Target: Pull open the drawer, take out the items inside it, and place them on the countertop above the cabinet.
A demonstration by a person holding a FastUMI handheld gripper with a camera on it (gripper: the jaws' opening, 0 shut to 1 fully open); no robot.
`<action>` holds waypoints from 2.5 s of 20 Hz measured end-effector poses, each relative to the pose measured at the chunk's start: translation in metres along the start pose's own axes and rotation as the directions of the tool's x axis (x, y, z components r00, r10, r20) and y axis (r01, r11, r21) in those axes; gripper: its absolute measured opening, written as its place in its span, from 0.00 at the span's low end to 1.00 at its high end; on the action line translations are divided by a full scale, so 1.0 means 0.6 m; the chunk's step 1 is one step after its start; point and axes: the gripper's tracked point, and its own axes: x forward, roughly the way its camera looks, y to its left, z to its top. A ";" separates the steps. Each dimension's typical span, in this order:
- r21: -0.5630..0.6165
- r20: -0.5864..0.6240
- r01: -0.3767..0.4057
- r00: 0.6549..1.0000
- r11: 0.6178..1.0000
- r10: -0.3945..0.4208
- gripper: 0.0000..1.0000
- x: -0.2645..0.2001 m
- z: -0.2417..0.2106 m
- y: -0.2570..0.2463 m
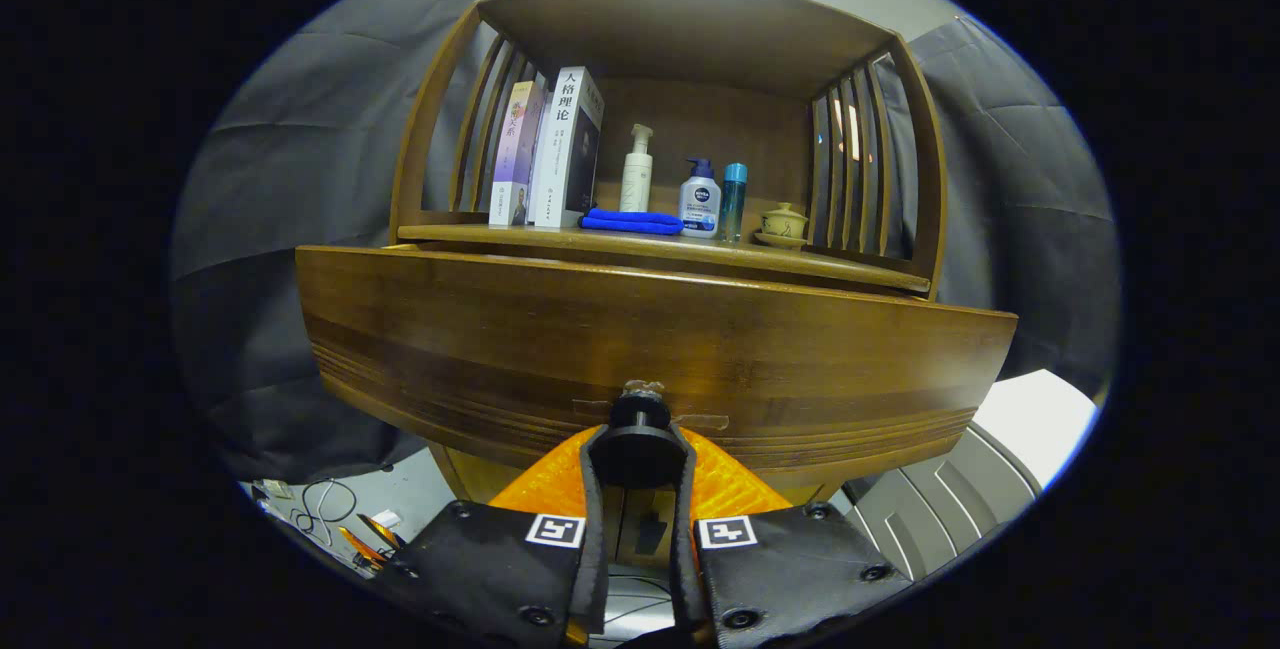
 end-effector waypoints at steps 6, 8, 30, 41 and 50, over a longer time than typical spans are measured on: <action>0.000 -0.014 -0.020 1.000 1.000 0.020 0.27 -0.003 -0.007 -0.002; -0.004 -0.019 -0.028 0.999 1.000 0.028 0.27 -0.005 -0.006 -0.001; 0.043 -0.101 -0.134 0.985 0.990 0.137 0.57 -0.040 -0.020 -0.006; 0.048 0.006 -0.111 0.994 0.993 0.111 0.99 -0.078 0.091 -0.055; 0.089 0.059 -0.098 0.994 0.991 0.093 0.97 -0.051 0.186 -0.110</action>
